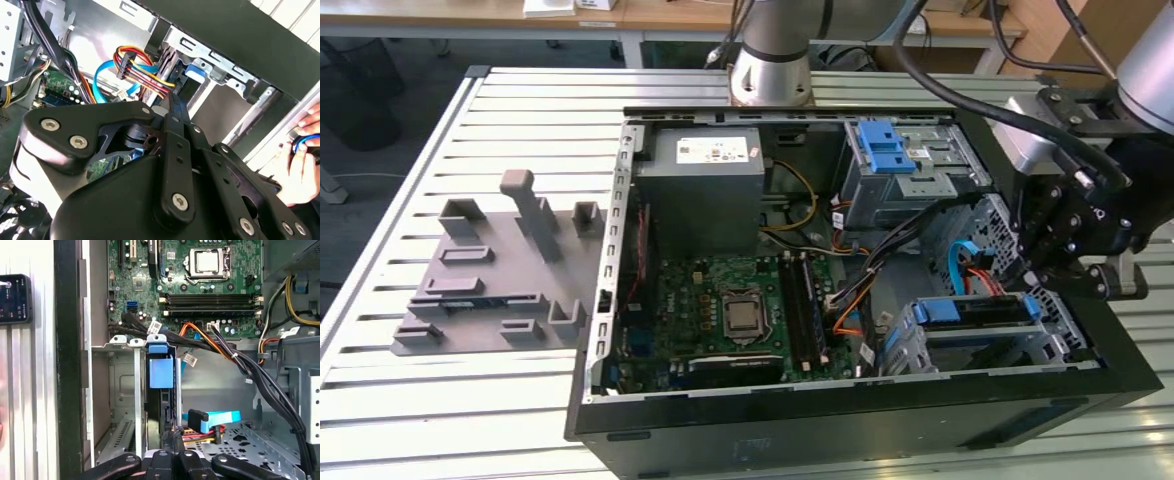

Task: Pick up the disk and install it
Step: 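Insert the second disk wire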

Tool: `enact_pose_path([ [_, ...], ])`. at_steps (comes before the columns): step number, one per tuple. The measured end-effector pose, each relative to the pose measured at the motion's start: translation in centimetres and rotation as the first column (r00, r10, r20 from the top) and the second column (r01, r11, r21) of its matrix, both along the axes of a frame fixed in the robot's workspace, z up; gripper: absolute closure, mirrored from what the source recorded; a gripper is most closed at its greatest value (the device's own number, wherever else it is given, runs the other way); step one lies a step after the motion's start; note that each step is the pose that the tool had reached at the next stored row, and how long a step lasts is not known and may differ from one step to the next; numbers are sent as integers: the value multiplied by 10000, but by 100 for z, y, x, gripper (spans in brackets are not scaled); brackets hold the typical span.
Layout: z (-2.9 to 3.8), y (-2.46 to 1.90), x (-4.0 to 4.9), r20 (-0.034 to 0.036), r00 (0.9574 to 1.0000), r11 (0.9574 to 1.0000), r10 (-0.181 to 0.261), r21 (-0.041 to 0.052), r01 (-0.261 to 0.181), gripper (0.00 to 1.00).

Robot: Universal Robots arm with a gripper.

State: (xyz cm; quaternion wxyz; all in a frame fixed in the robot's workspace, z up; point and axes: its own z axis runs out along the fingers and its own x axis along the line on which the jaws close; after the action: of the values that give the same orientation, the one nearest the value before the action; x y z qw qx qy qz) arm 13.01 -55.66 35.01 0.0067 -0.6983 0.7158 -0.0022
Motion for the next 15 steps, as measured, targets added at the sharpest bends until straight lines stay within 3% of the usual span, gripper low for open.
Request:
enact_pose_path([
  [4,88,0,-21,100,10000,10000,0,0,0,89],
  [11,102,-2,-219,367,9993,10000,-1,6,0,89],
  [15,156,2,-241,397,9992,10000,0,6,0,89],
])
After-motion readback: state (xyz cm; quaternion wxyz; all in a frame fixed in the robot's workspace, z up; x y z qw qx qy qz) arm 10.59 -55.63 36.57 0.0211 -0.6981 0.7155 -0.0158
